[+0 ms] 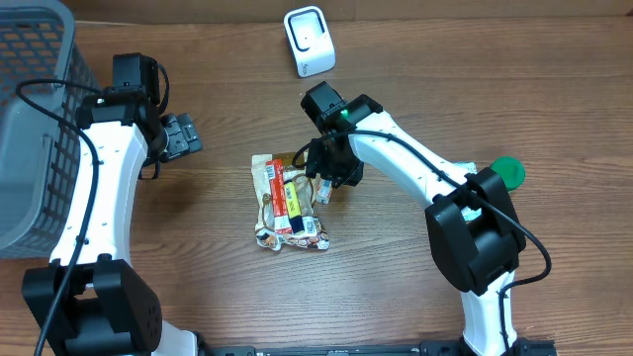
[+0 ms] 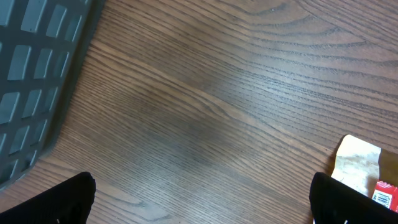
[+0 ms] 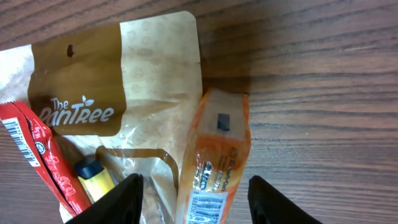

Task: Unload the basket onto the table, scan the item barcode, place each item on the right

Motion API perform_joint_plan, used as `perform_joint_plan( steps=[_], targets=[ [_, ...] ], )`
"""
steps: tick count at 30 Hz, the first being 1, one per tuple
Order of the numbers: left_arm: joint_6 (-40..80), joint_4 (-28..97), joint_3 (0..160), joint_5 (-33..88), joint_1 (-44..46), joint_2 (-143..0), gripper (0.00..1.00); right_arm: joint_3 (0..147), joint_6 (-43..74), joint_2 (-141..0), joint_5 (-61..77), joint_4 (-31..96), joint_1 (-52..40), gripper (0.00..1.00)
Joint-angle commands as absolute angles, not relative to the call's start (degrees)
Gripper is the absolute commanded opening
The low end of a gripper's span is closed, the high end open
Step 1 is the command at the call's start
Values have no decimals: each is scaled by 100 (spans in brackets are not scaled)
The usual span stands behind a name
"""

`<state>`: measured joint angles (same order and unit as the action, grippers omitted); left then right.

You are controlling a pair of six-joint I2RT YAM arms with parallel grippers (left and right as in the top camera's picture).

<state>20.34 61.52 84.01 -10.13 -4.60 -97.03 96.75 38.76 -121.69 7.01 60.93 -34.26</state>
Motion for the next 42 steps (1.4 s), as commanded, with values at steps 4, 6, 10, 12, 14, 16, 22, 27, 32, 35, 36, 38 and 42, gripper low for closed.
perform_joint_plan(
  steps=[4, 6, 10, 12, 14, 16, 22, 27, 32, 35, 36, 38, 42],
  targets=[
    [1927, 6145, 8479, -1050, -447, -9625, 100, 9445, 3946, -12248, 604, 5841, -3446, 53],
    [1927, 6145, 8479, -1050, -447, -9625, 100, 9411, 3946, -12248, 604, 5800, -3446, 49],
    [1927, 6145, 8479, -1050, -447, -9625, 100, 9411, 3944, -12248, 604, 5787, -3446, 33],
    [1927, 6145, 8479, -1050, -447, -9625, 100, 9411, 3942, -12248, 598, 5784, -3444, 25],
    [1927, 6145, 8479, -1050, -447, -9625, 100, 9415, 3865, -12248, 545, 5769, -3444, 18],
    [1927, 6145, 8479, -1050, -447, -9625, 100, 9463, 3688, -12226, 493, 5826, -3400, 10],
    [1927, 6145, 8479, -1050, -447, -9625, 100, 9977, 3341, -12068, -117, 6936, -3037, 9],
    [1927, 6145, 8482, -1050, -447, -9625, 100, 10009, 2974, -12055, -749, 7682, -2801, 10],
    [1927, 6145, 8479, -1050, -447, -9625, 100, 9673, 3181, -12055, -1046, 7579, -2812, 7],
    [1927, 6145, 8479, -1050, -447, -9625, 100, 9448, 3319, -12055, -1356, 7380, -2904, 6],
    [1927, 6145, 8479, -1050, -447, -9625, 100, 9386, 3319, -12055, -1420, 7312, -2932, 7],
    [1927, 6145, 8479, -1050, -447, -9625, 100, 9354, 3312, -12055, -1452, 7223, -2982, 15],
    [1927, 6145, 8479, -1050, -447, -9625, 100, 9351, 3297, -12055, -1273, 6960, -3004, 38]
  ],
)
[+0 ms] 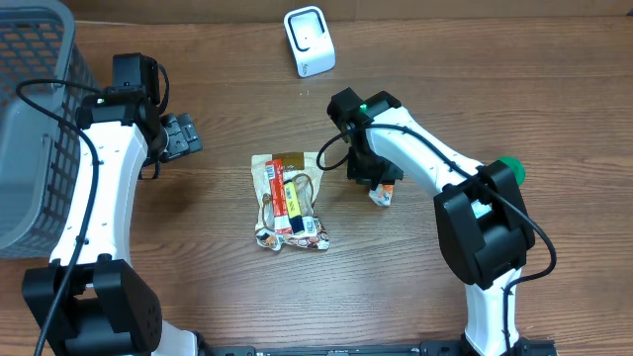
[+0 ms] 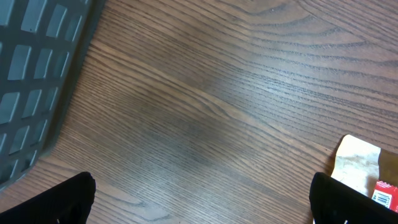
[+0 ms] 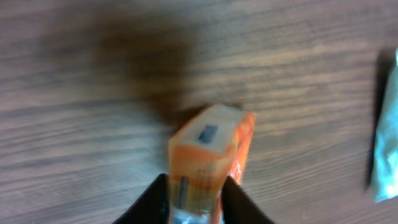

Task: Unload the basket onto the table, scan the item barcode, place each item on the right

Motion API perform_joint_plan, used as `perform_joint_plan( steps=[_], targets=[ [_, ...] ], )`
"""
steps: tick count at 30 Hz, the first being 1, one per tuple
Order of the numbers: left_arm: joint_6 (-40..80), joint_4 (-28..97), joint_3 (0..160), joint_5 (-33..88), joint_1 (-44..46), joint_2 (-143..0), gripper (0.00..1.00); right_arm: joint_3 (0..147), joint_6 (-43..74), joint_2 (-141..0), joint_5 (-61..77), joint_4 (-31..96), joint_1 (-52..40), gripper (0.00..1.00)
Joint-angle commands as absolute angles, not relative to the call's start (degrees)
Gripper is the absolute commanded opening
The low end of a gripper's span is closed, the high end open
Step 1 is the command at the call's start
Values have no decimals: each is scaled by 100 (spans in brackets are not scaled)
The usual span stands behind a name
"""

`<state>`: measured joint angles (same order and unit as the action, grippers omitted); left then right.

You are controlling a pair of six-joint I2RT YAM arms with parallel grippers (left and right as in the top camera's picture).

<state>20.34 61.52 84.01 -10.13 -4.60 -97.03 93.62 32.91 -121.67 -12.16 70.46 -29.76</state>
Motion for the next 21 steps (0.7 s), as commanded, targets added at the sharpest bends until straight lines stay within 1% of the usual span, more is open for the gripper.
perform_joint_plan(
  steps=[1, 3, 6, 8, 10, 11, 12, 13, 14, 17, 19, 20, 21],
  targets=[
    [1927, 6145, 8479, -1050, -447, -9625, 100, 9351, 3295, -12055, -1208, 6919, -3004, 45],
    [1927, 6145, 8479, -1050, -447, -9625, 100, 9351, 3297, -12055, -1149, 6871, -3004, 50],
    [1927, 6145, 8479, -1050, -447, -9625, 100, 9351, 3297, -12055, -1151, 6866, -2982, 52],
    [1927, 6143, 8479, -1050, -447, -9625, 100, 9351, 3297, -12055, -1153, 6860, -2978, 61],
    [1927, 6145, 8479, -1050, -447, -9625, 100, 9351, 3297, -12055, -1151, 6838, -2965, 67],
    [1927, 6145, 8479, -1050, -447, -9625, 99, 9351, 3301, -12055, -1127, 6827, -2950, 72],
    [1927, 6145, 8479, -1050, -447, -9625, 100, 9351, 3301, -12055, -1061, 6818, -2943, 83],
    [1927, 6145, 8479, -1050, -447, -9625, 100, 9351, 3301, -12055, -954, 6794, -2939, 97],
    [1927, 6145, 8479, -1050, -447, -9625, 100, 9351, 3299, -12055, -790, 6755, -2921, 100],
    [1927, 6145, 8479, -1050, -447, -9625, 100, 9354, 3297, -12055, -414, 6702, -2882, 100],
    [1927, 6143, 8479, -1050, -447, -9625, 100, 9406, 3304, -12038, -462, 6904, -2814, 91],
    [1927, 6143, 8479, -1050, -447, -9625, 100, 9450, 3358, -12007, -491, 7035, -2746, 89],
    [1927, 6145, 8479, -1050, -447, -9625, 99, 9478, 3448, -11952, -504, 7116, -2681, 88]
  ],
)
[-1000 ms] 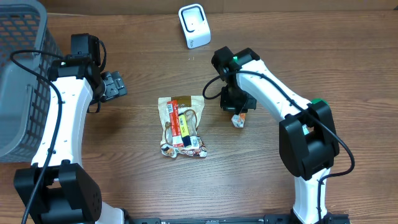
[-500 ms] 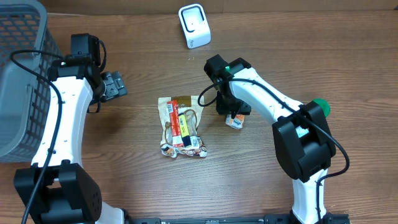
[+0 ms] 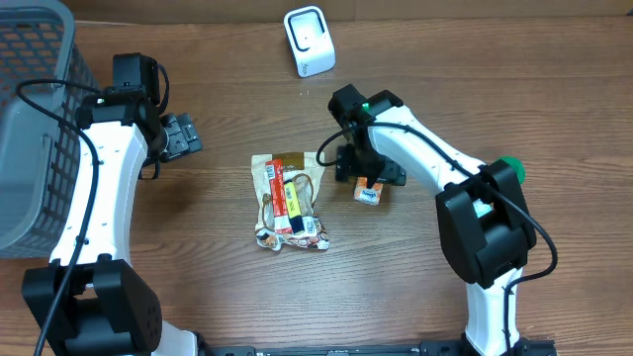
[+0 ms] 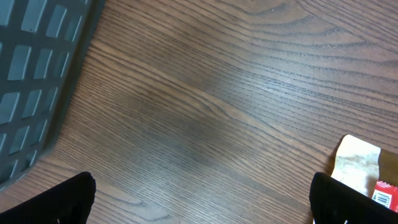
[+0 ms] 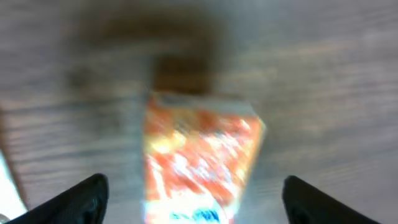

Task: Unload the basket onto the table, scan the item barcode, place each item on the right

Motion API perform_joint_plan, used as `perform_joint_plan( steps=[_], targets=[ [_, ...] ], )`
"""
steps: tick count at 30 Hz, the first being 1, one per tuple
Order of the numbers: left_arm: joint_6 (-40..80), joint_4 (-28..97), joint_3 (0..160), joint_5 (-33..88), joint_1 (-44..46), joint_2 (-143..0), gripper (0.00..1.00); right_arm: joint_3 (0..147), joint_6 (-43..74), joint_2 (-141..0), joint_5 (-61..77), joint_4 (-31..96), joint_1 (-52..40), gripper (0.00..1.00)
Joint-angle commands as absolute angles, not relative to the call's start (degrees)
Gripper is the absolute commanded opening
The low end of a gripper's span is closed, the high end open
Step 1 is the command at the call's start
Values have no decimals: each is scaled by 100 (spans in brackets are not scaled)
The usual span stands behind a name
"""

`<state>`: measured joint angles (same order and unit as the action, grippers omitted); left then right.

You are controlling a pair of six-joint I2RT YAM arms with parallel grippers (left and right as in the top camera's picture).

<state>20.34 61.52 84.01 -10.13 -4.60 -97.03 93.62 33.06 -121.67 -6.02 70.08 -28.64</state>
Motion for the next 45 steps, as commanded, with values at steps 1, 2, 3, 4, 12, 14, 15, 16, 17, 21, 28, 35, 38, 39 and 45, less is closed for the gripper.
perform_joint_plan(
  steps=[1, 2, 3, 4, 12, 14, 15, 16, 17, 21, 28, 35, 38, 39, 45],
  targets=[
    [1927, 6145, 8479, -1050, -447, -9625, 100, 9496, 3498, -11865, -478, 7148, -2600, 88],
    [1927, 6145, 8479, -1050, -447, -9625, 100, 9496, 3500, -11762, -408, 7146, -2532, 88],
    [1927, 6145, 8479, -1050, -447, -9625, 100, 9496, 3498, -11649, -316, 7140, -2467, 88],
    [1927, 6145, 8479, -1050, -447, -9625, 100, 9496, 3494, -11507, -200, 7122, -2392, 88],
    [1927, 6145, 8479, -1050, -447, -9625, 100, 9470, 3489, -11115, 311, 7017, -2014, 100],
    [1927, 6145, 8479, -1050, -447, -9625, 100, 9408, 3494, -11115, 311, 7011, -1986, 82],
    [1927, 6145, 8479, -1050, -447, -9625, 100, 9382, 3494, -11118, 311, 7008, -1986, 65],
    [1927, 6145, 8479, -1050, -447, -9625, 100, 9349, 3494, -11118, 314, 6973, -1986, 55],
    [1927, 6143, 8479, -1048, -447, -9625, 100, 9288, 3494, -11118, 314, 6895, -1986, 46],
    [1927, 6145, 8479, -1050, -447, -9625, 100, 8952, 3492, -11118, 311, 6663, -2047, 25],
    [1927, 6145, 8479, -1050, -447, -9625, 100, 8294, 3492, -11118, 454, 6128, -2040, 28],
    [1927, 6145, 8479, -1050, -447, -9625, 100, 7929, 3277, -11118, 954, 5684, -2040, 28],
    [1927, 6145, 8479, -1048, -447, -9625, 100, 7813, 3277, -11118, 956, 5590, -2040, 28],
    [1927, 6145, 8479, -1050, -447, -9625, 100, 7760, 3277, -11118, 956, 5546, -2040, 28],
    [1927, 6145, 8479, -1050, -447, -9625, 100, 7450, 3277, -11118, 954, 5098, -2038, 27]
  ],
)
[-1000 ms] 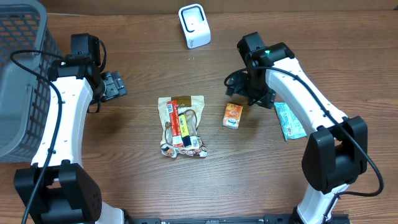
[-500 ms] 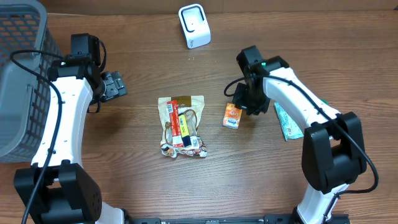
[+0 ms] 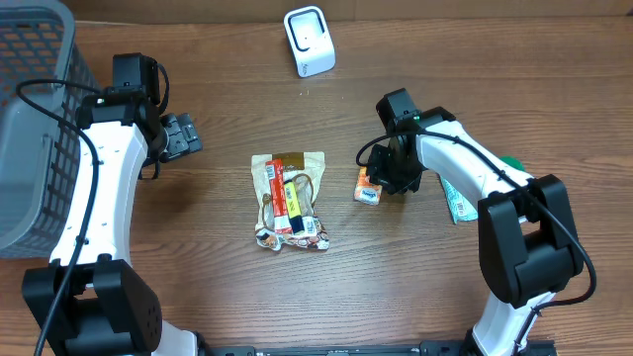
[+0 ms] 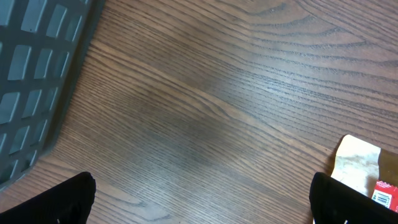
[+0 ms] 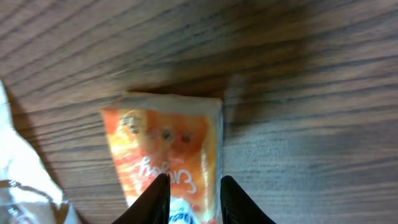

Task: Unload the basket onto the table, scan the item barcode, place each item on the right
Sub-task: 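Lower the right gripper onto the orange box and close on it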

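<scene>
A small orange snack packet (image 3: 367, 186) lies on the wooden table just right of the snack pile. My right gripper (image 3: 393, 180) is at the packet's right end. In the right wrist view the orange packet (image 5: 161, 146) fills the narrow gap of the right gripper (image 5: 191, 199), whose jaws are shut on its right part. The white barcode scanner (image 3: 309, 40) stands at the back of the table. My left gripper (image 3: 183, 135) hangs open over bare wood at the left, and the left gripper (image 4: 202, 205) holds nothing.
A pile of snack packets on a brown bag (image 3: 287, 201) lies mid-table, its corner (image 4: 357, 165) in the left wrist view. A grey basket (image 3: 30, 119) stands far left. A teal packet (image 3: 457, 203) and a green object (image 3: 511, 165) lie beside the right arm.
My right gripper was wide open over the orange packet; now its jaws are narrow on the packet, and the wrist has moved to the packet's right side. The left arm is unchanged.
My right gripper was open around the orange packet at the pile's right edge. Then it was shut on the packet to the right of the pile. Then it stood open with the packet lying on the table, and now it is shut on it again.
</scene>
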Motion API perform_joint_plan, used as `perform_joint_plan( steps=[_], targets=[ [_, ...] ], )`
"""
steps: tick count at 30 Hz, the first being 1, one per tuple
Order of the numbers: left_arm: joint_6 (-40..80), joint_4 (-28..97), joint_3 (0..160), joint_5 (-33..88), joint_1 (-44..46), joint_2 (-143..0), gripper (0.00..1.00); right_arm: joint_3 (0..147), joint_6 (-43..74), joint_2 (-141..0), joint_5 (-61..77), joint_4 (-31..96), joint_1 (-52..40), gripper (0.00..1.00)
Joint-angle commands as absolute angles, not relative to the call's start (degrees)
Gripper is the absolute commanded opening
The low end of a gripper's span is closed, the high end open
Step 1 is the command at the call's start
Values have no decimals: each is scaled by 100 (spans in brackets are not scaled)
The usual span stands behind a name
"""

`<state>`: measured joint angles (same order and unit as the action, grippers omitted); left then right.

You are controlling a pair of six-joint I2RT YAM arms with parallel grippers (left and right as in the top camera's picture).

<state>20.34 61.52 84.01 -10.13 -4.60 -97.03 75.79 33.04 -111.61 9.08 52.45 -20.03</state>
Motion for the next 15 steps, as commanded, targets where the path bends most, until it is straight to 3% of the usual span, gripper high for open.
perform_joint_plan(
  steps=[1, 5, 9, 13, 15],
  targets=[
    [1927, 6145, 8479, -1050, -447, -9625, 100, 7408, 3277, -11118, 954, 5030, -2029, 27],
    [1927, 6145, 8479, -1050, -447, -9625, 100, 7323, 3280, -11118, 1004, 4904, -2012, 27],
    [1927, 6145, 8479, -1050, -447, -9625, 100, 7387, 3273, -11096, 1026, 4947, -1973, 8],
    [1927, 6145, 8479, -1050, -447, -9625, 100, 7612, 3179, -10973, 1372, 5087, -1824, 9],
    [1927, 6145, 8479, -1050, -447, -9625, 100, 7649, 2995, -10899, 1577, 5085, -1750, 16]
  ],
)
